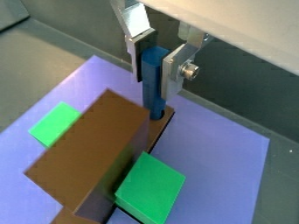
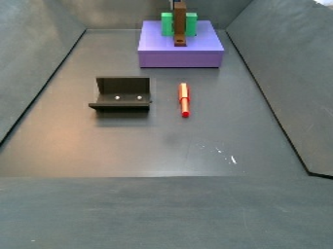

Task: Pick up the blue object. Move up. Move to above the board. Insert the blue object.
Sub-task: Insert the blue object.

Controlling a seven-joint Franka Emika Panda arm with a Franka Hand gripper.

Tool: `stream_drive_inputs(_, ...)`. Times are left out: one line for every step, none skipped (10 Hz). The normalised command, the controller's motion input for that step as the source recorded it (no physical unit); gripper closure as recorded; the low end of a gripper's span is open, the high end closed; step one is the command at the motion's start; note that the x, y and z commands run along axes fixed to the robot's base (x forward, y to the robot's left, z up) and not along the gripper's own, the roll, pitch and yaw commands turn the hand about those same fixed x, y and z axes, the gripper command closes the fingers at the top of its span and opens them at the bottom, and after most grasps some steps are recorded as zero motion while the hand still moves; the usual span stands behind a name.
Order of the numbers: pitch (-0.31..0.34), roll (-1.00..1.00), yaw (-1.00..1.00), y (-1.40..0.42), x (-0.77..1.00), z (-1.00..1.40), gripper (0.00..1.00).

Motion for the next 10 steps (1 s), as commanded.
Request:
stream_drive_inputs(0.01,0.15,0.0,0.0,0.0,-0.36,1.0)
stream_drive_inputs(0.02,0.14,0.0,0.0,0.0,-0.35,1.0)
stream_drive_inputs(0.026,0.13,0.0,-0.01,0.01,-0.3,1.0)
stream_drive_inputs(0.057,0.02,0.04,-0.22,0.15,-0.17,1.0)
stream_drive_inputs(0.017,0.0,0.0,-0.25,0.07,-0.21,1.0)
stream_drive_inputs(0.0,0.02,-0.01,-0.08,0.0,-0.31,1.0)
stream_drive_inputs(0.0,0.06,-0.03,0.0,0.0,-0.33,1.0)
stream_drive_inputs(0.0,0.07,-0.03,0.0,0.0,-0.35,1.0)
stream_drive_inputs(0.0,0.0,0.0,0.0,0.0,-0.19,1.0)
stream_drive_inputs(0.0,0.0,0.0,0.0,0.0,0.0,1.0)
